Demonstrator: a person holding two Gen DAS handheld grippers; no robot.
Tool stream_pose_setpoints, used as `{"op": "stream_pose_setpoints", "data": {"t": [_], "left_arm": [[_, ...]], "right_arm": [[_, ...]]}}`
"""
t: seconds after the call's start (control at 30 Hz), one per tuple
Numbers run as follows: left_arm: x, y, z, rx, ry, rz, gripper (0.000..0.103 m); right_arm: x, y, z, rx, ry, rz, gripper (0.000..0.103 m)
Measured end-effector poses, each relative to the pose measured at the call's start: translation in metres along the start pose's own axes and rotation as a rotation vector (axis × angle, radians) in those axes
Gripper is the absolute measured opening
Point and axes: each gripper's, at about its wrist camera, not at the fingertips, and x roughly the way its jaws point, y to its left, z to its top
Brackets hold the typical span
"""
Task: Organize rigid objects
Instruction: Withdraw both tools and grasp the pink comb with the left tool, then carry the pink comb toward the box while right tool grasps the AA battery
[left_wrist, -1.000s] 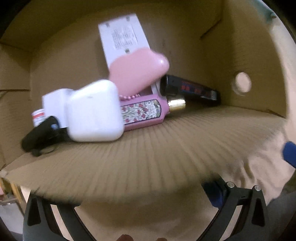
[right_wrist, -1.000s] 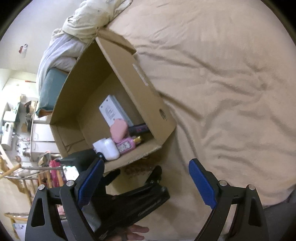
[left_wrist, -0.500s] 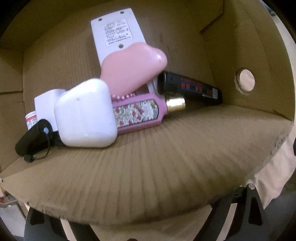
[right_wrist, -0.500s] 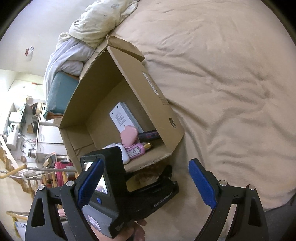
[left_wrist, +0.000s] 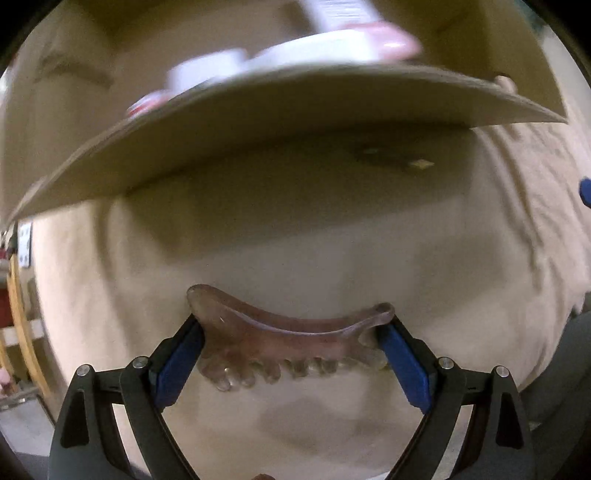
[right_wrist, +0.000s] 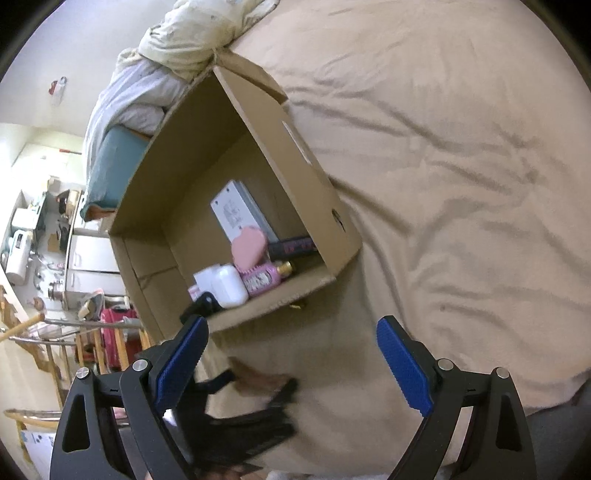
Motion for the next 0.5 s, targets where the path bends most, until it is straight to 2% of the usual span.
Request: {"op": "stream_pose_setpoints", "data": {"t": [0.13, 0.37, 0.47, 0.5], "left_arm": [[-0.013, 0.04, -0.008, -0.063, 0.007, 0.016, 0.092], [-0.057, 0.086, -0.019, -0.189, -0.112, -0.035, 0.092], [-0.062, 0.098, -0.017, -0.236, -0.134, -0.061, 0.092], [-0.066, 0.099, -0.033, -0.258, -0.135, -0.076, 0.092]], "right_arm": [[0.008, -0.011, -0.006, 0.041, 0.048, 0.012, 0.099], [0.018, -0.016, -0.012, 0.044, 0.07, -0.042, 0.099], [0.021, -0.013, -0.012, 0.023, 0.059, -0.091, 0.099], [0.024, -0.013, -0.014, 0.02, 0.064, -0.1, 0.099]]}}
